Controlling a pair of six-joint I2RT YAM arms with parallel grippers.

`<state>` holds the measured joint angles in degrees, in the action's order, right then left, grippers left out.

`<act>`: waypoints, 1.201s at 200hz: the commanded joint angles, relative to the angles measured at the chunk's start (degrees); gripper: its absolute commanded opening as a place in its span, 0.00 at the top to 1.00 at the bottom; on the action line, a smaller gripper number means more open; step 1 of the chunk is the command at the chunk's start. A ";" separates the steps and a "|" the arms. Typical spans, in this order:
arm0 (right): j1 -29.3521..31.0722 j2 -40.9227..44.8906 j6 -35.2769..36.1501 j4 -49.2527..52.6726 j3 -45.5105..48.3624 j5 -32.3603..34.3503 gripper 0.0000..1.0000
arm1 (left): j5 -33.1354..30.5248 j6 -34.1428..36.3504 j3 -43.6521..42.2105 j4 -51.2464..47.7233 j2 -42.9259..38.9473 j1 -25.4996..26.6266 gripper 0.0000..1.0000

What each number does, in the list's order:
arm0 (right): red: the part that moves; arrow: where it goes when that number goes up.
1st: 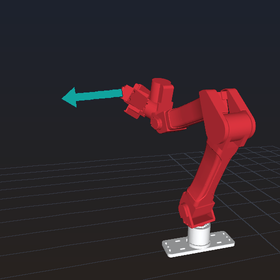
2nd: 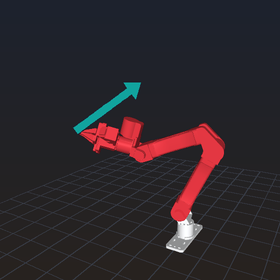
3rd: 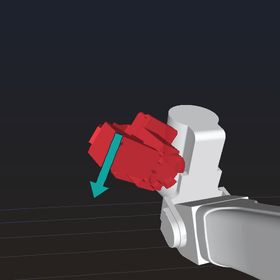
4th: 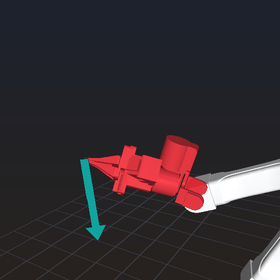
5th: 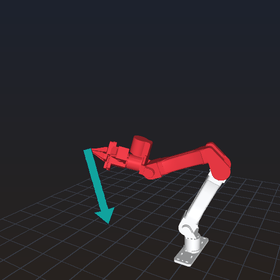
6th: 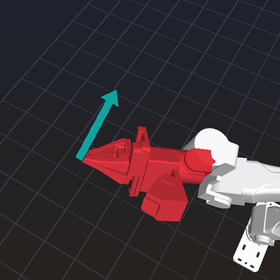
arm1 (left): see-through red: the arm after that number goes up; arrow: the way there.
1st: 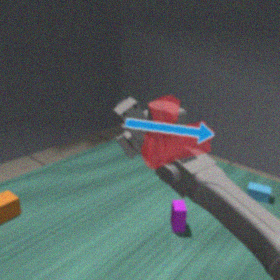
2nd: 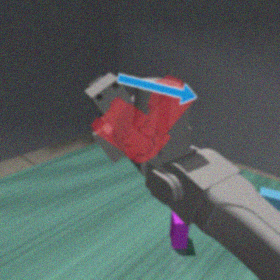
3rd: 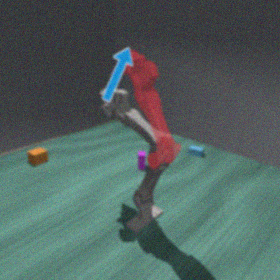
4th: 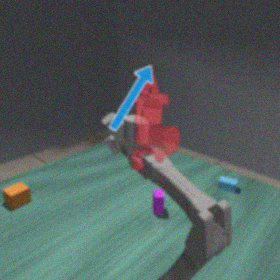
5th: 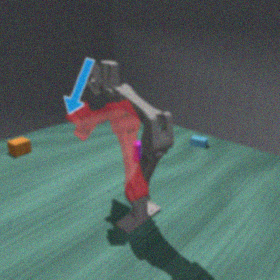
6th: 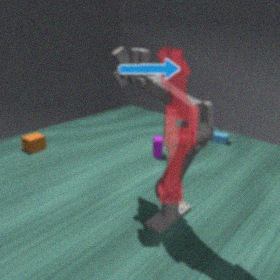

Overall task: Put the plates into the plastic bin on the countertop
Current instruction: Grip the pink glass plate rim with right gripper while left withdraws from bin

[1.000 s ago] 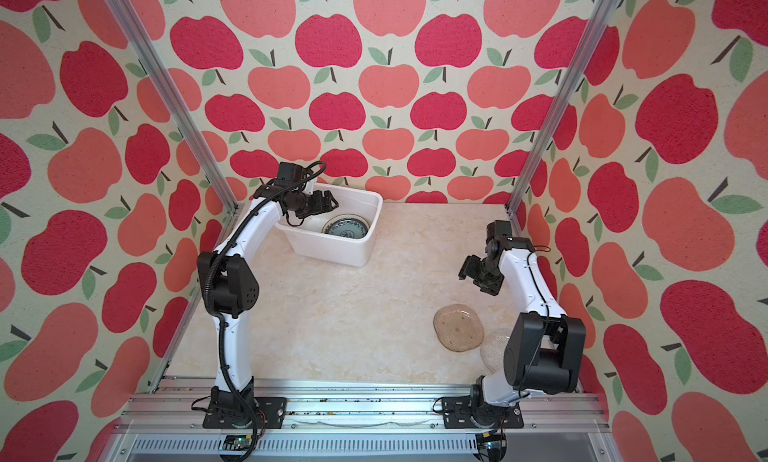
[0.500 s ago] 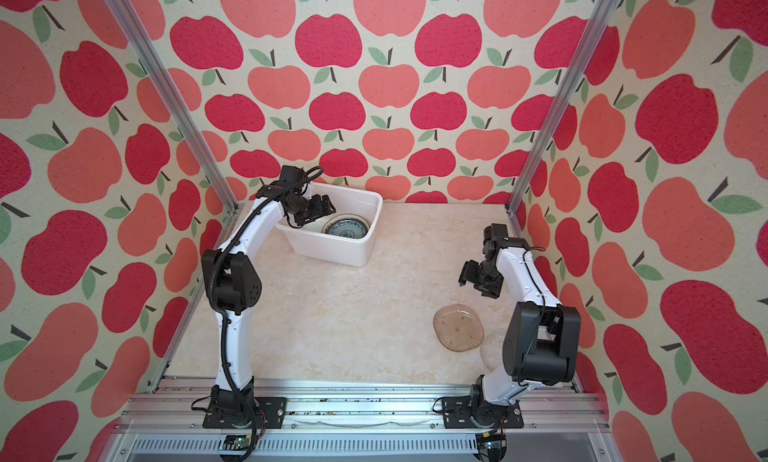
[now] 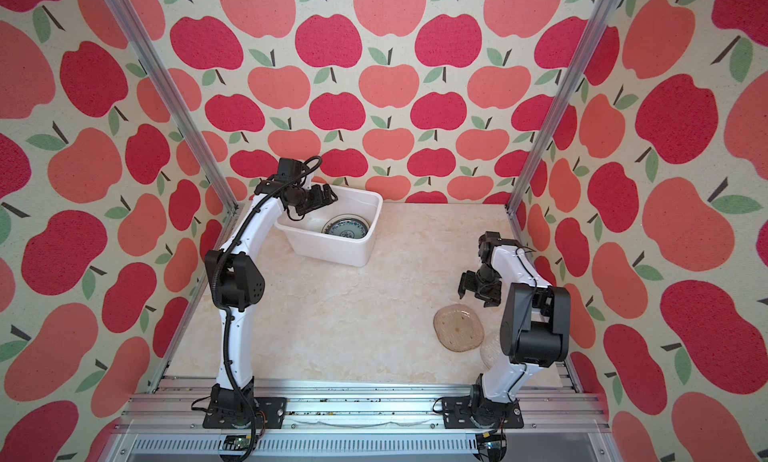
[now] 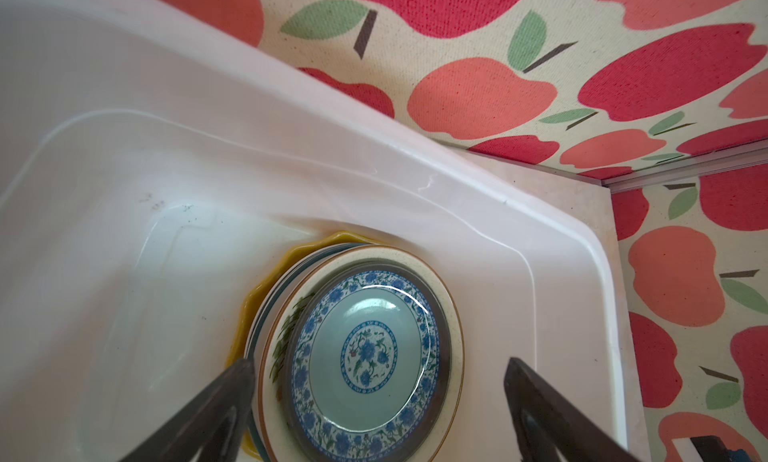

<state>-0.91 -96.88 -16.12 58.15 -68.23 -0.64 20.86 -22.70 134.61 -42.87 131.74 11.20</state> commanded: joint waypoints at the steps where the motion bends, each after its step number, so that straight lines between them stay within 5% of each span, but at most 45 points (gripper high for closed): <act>1: -0.50 -1.30 0.30 1.44 1.90 -0.26 0.23 | 1.27 0.95 0.21 4.69 -5.09 -0.96 0.01; 59: -0.54 -1.22 -1.81 -0.37 7.87 -1.84 0.23 | 1.64 3.25 -3.39 4.75 -13.68 -1.18 0.01; 98: -0.50 -2.00 -1.86 -1.10 9.21 -3.72 0.25 | -0.26 2.30 -18.57 12.14 -24.45 -1.35 0.01; 130: -0.38 -1.74 -2.23 -1.76 9.68 -6.25 0.40 | -1.78 -0.40 -31.53 19.41 -32.48 -1.80 0.01; 240: 9.13 -1.88 -7.27 -8.02 13.61 -13.08 0.72 | 5.58 -4.65 -48.35 21.51 -49.26 -8.12 0.01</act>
<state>6.55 -98.28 -21.26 52.29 -56.31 -11.64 23.88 -26.33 88.03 -22.83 86.21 4.10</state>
